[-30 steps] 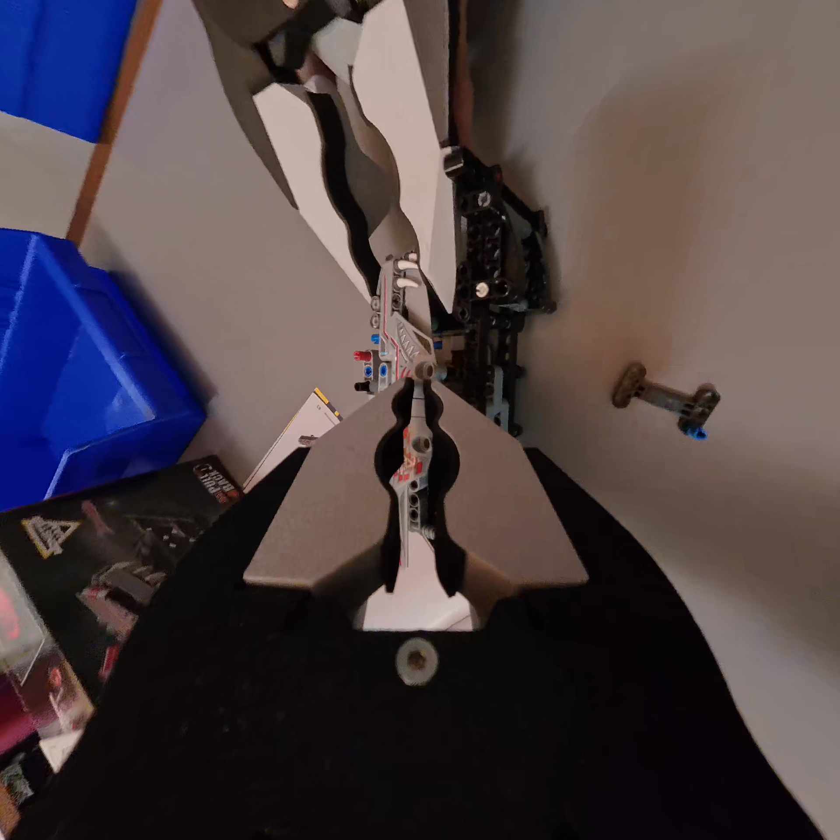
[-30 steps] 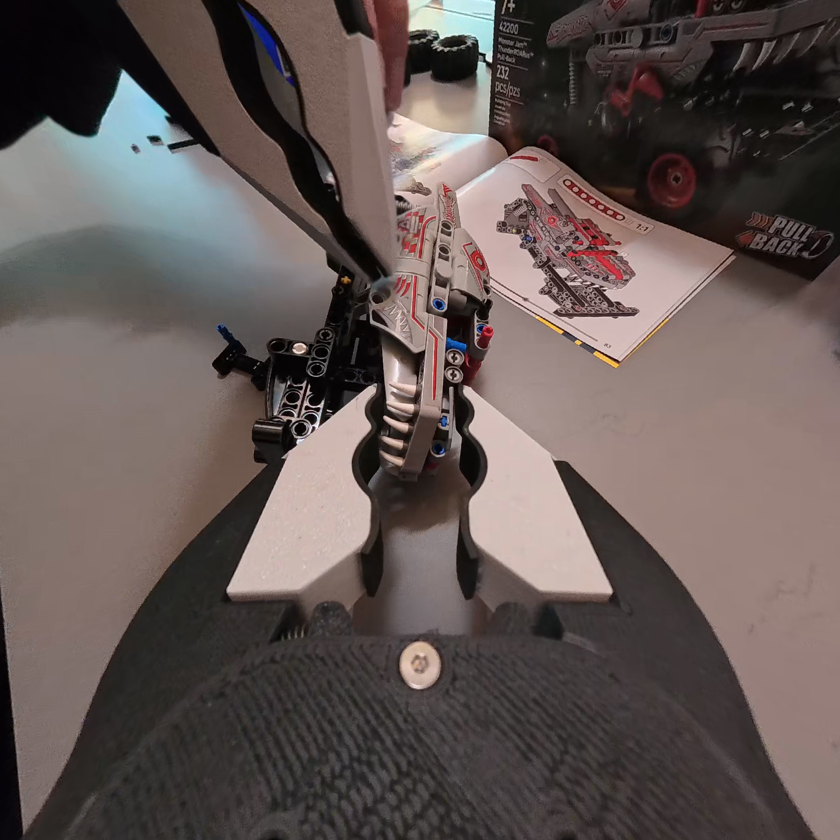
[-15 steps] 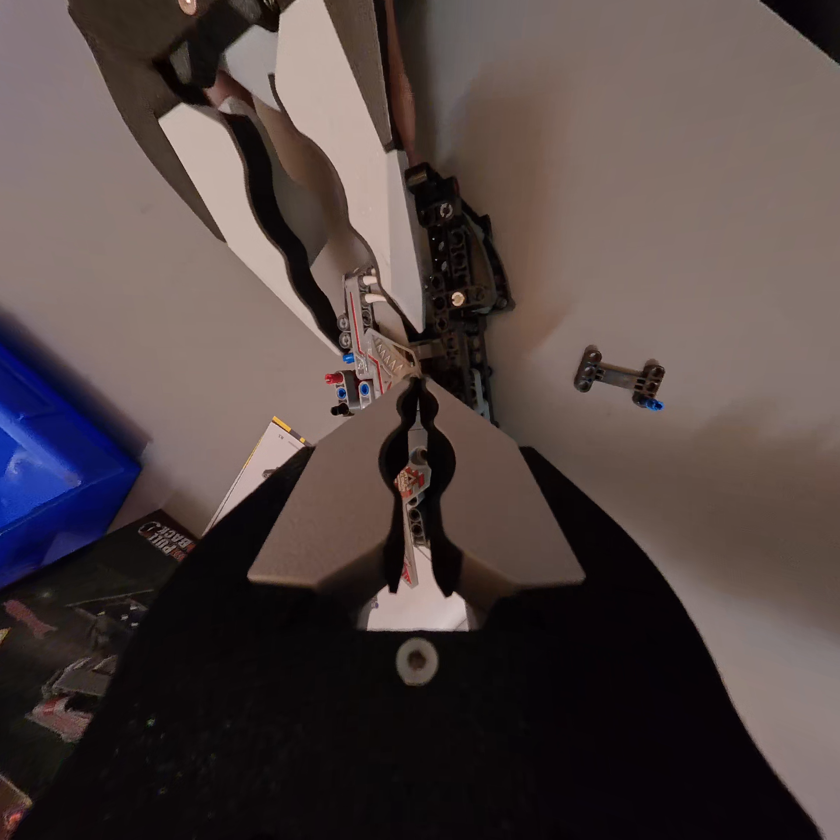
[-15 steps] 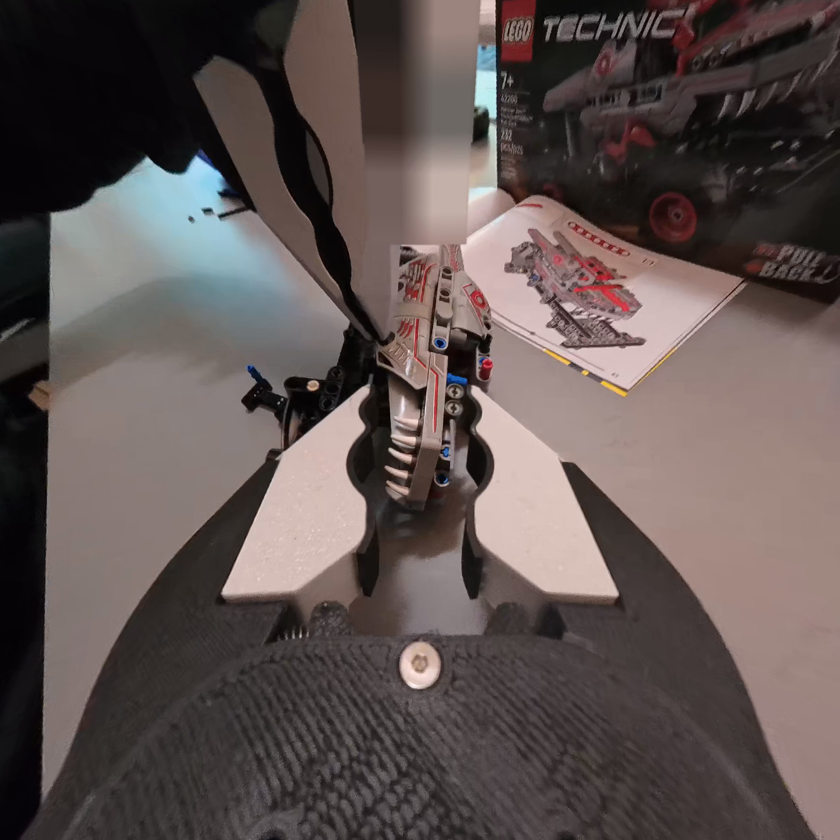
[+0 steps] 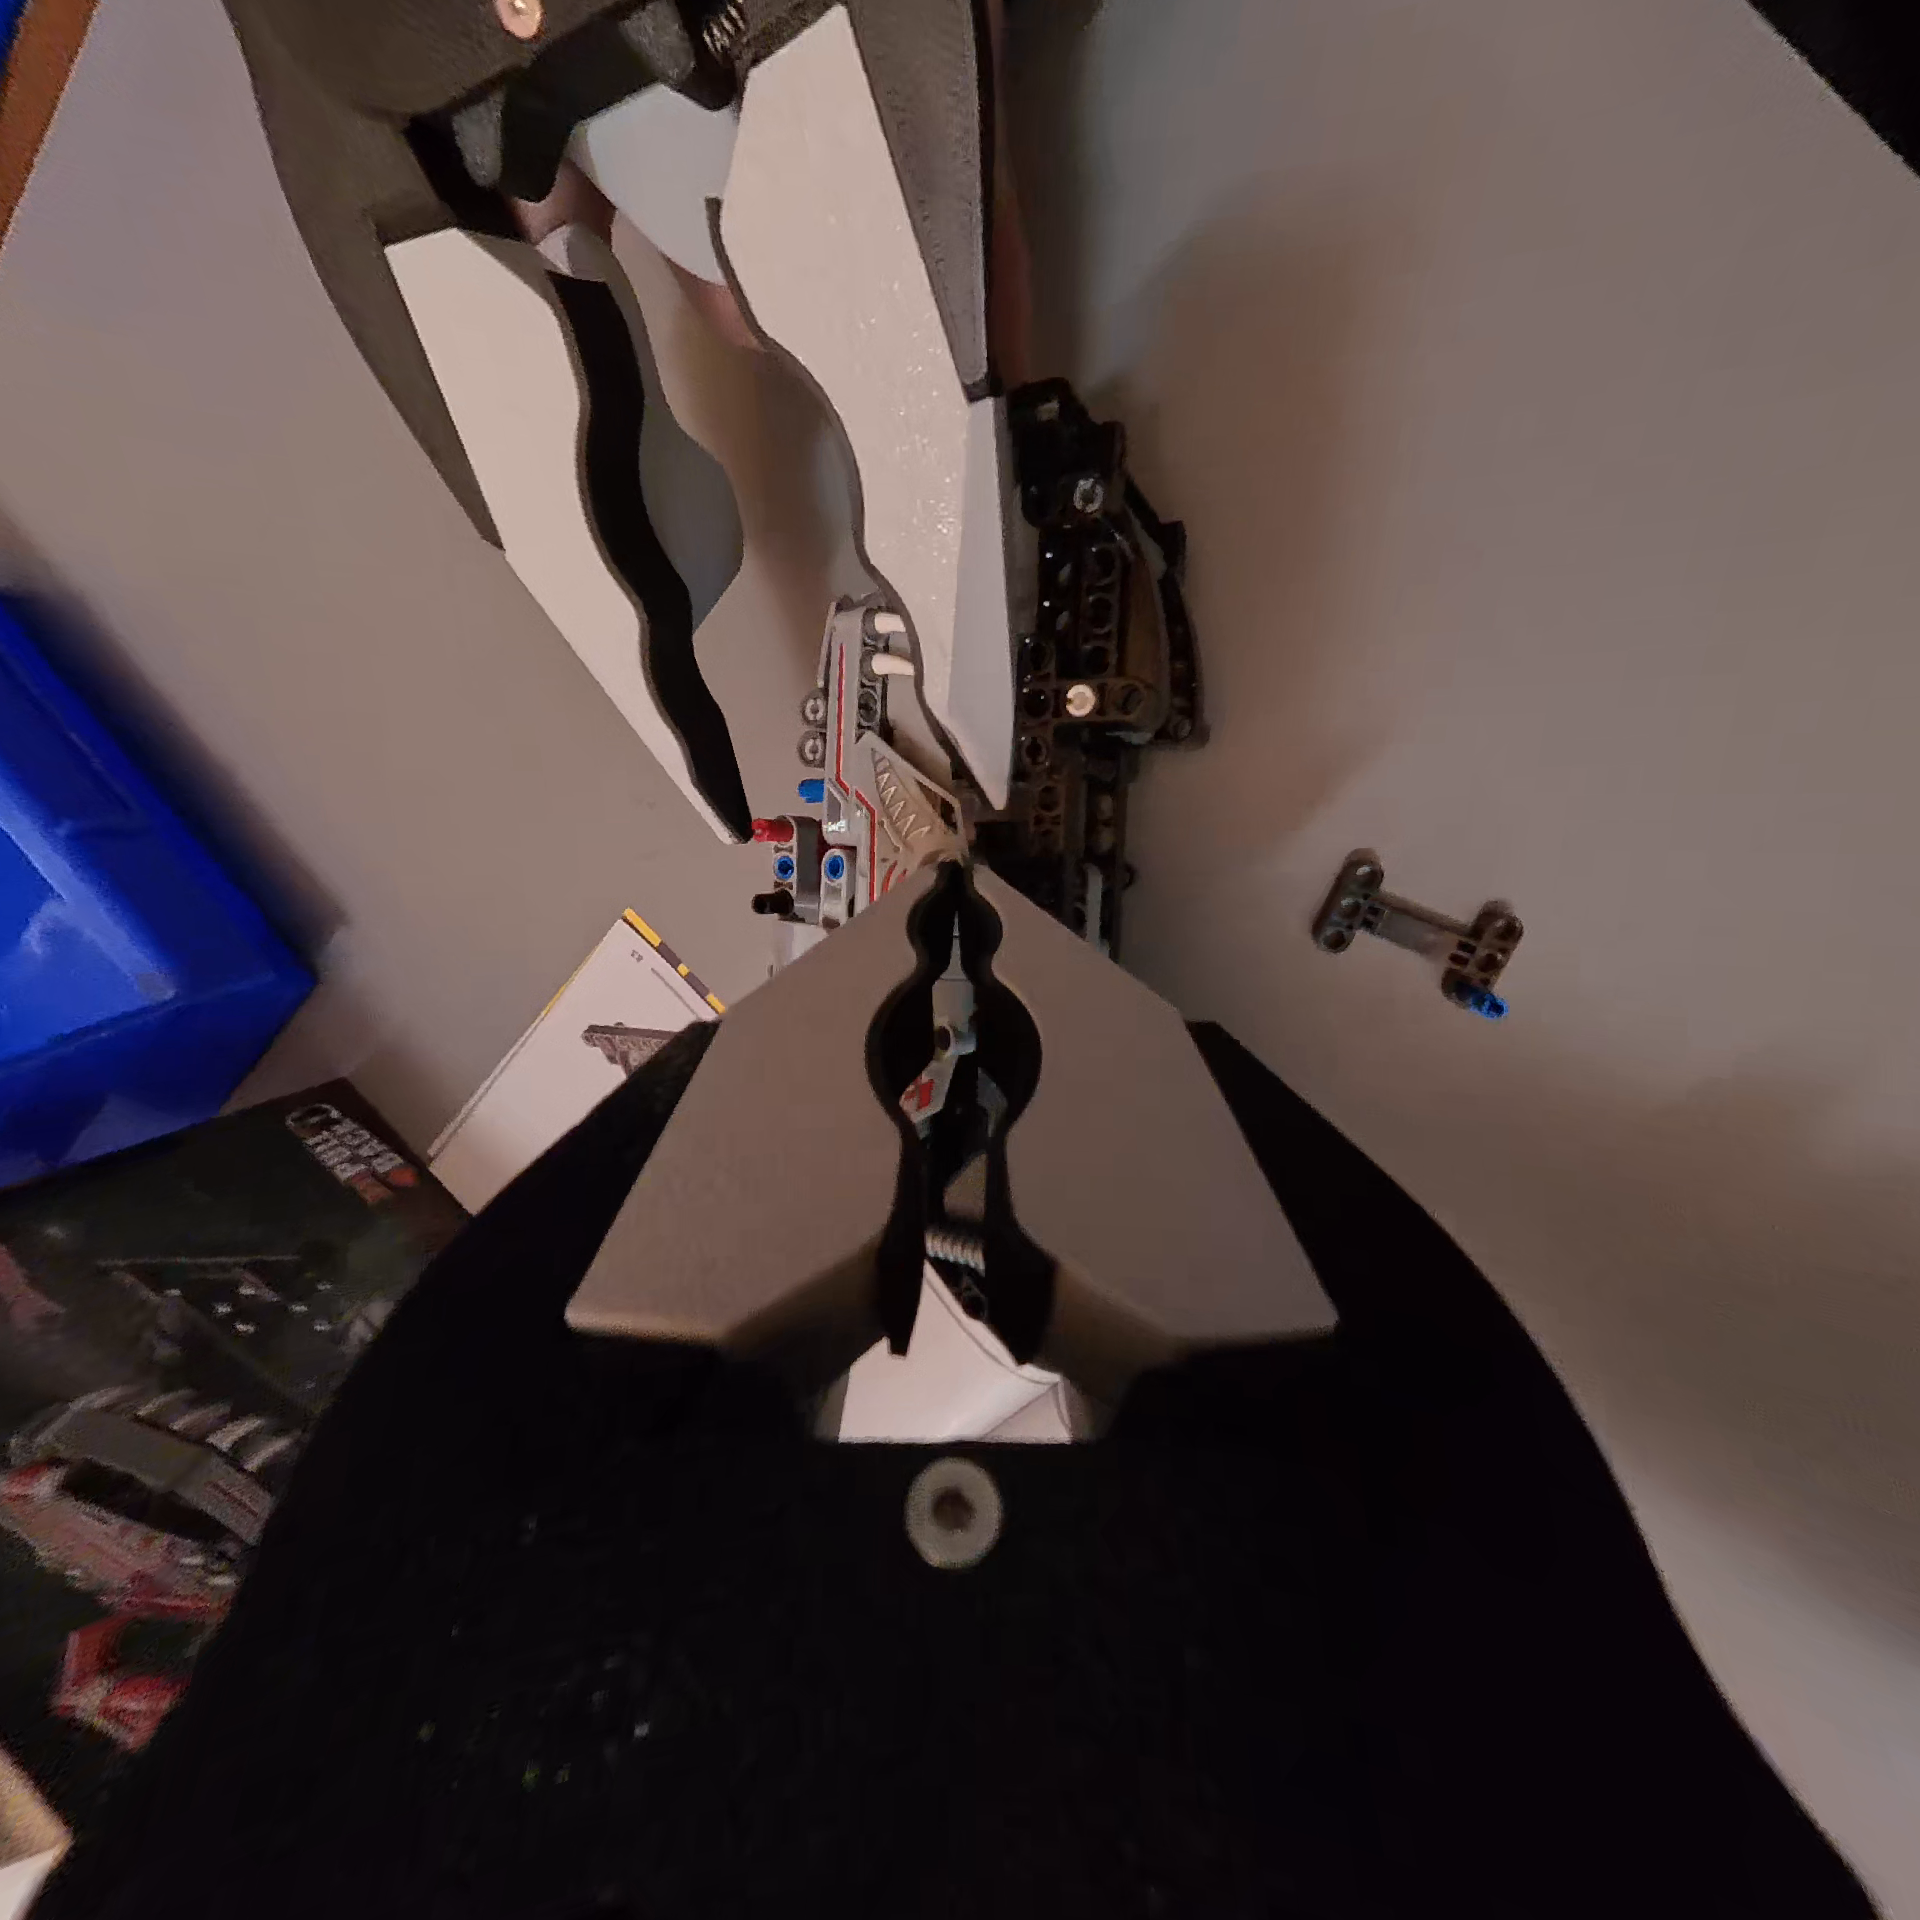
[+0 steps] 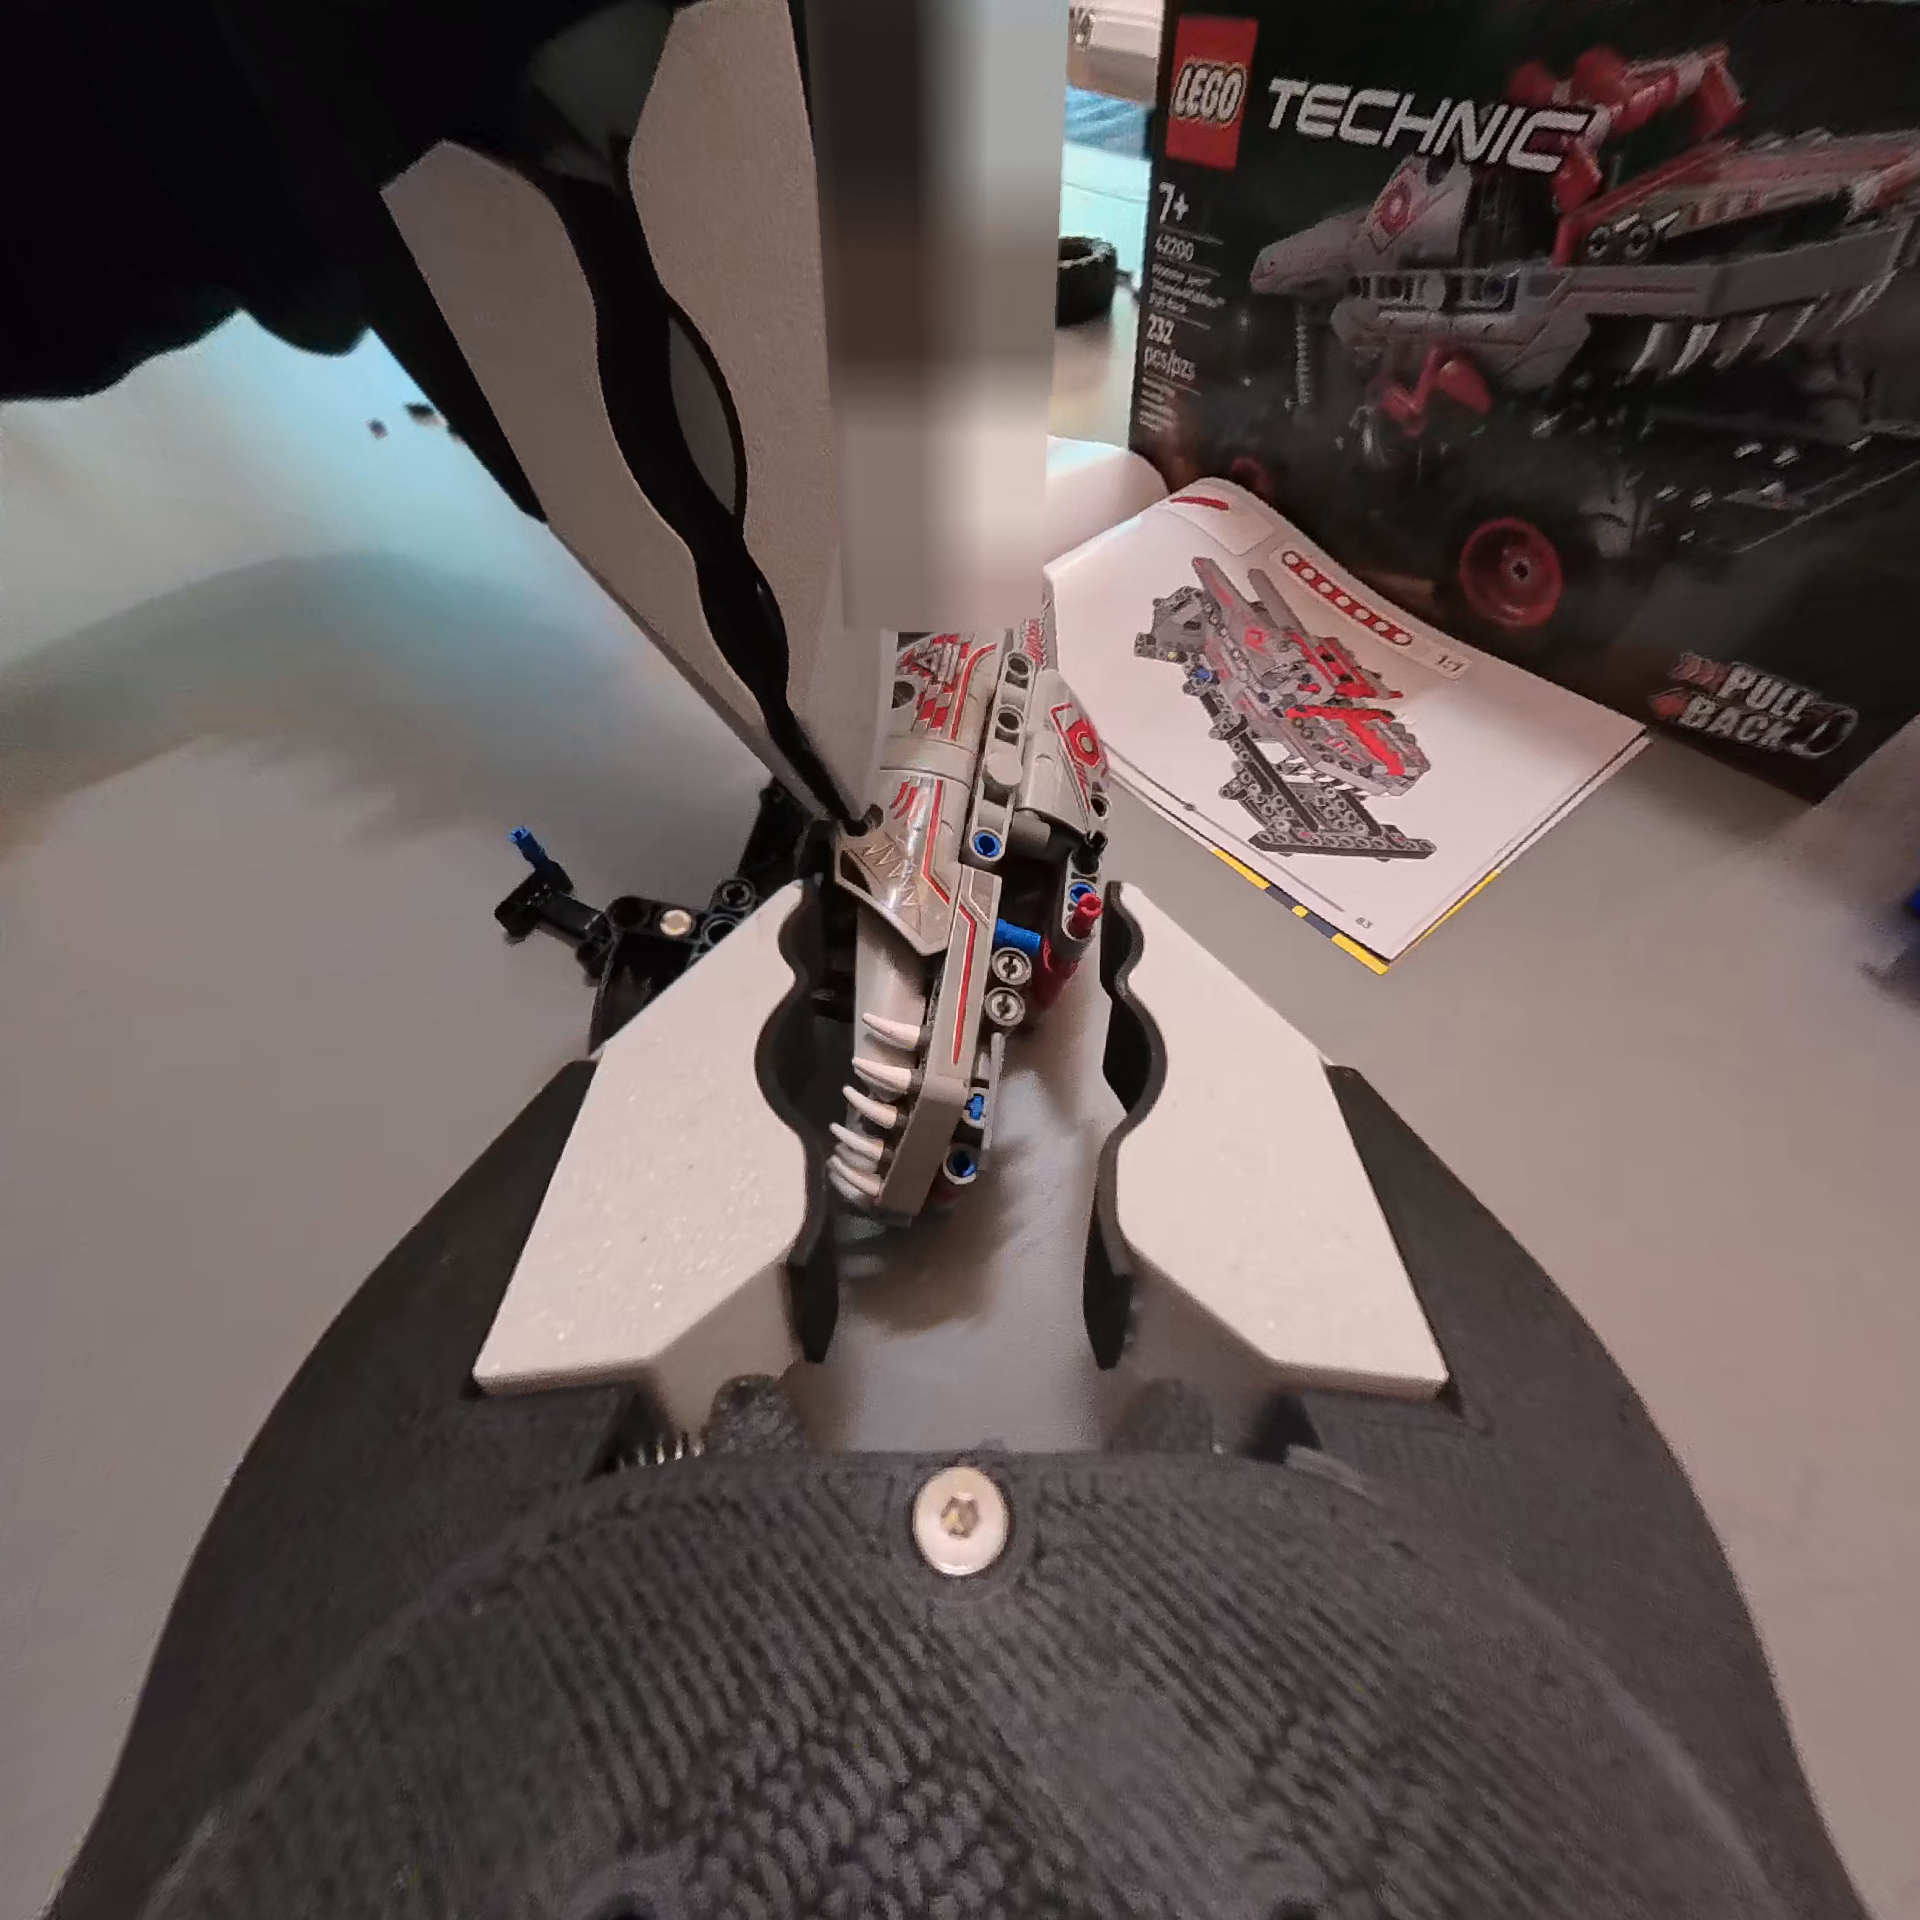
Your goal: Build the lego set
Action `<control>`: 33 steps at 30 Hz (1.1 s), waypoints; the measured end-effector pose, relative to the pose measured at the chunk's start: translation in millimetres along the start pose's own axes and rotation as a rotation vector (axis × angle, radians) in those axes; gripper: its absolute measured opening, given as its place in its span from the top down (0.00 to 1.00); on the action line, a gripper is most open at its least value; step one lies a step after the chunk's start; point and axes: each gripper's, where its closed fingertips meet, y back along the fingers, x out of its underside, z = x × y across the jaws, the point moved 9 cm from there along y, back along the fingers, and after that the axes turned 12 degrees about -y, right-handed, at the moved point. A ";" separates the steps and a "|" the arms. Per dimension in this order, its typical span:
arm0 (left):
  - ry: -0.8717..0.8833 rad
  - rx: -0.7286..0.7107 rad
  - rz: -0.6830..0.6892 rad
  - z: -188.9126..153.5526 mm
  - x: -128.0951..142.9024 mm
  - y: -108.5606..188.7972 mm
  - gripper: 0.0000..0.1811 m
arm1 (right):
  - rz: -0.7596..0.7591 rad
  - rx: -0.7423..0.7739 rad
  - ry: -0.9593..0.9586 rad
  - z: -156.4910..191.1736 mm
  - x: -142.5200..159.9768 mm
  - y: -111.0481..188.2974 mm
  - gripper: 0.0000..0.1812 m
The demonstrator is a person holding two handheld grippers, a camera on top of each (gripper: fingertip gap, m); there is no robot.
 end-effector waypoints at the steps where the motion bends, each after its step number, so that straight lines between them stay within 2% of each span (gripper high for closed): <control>1: 0.026 -0.010 -0.007 -0.5 0.8 0.0 1.00 | 0.016 -0.011 0.011 -1.4 -0.9 -1.4 0.71; 4: 0.101 -0.044 -0.035 -2.1 3.2 -0.3 1.00 | 0.051 -0.031 0.089 -5.3 -3.6 -6.8 0.70; 12: 0.216 -0.142 -0.079 -8.5 7.5 -0.9 1.00 | 0.028 -0.008 0.075 -6.1 -6.8 -14.5 0.69; 20: 0.210 -0.168 -0.061 -11.2 5.9 -1.5 1.00 | -0.013 0.025 0.007 -2.6 -0.8 -13.6 0.71; 30: 0.245 -0.126 -0.063 -6.6 7.4 -0.8 1.00 | -0.039 0.041 0.044 -1.0 -1.1 -14.0 0.70; 33: 0.265 -0.152 -0.049 -4.9 8.8 -1.1 1.00 | -0.044 0.065 0.033 -3.3 -1.9 -14.7 0.70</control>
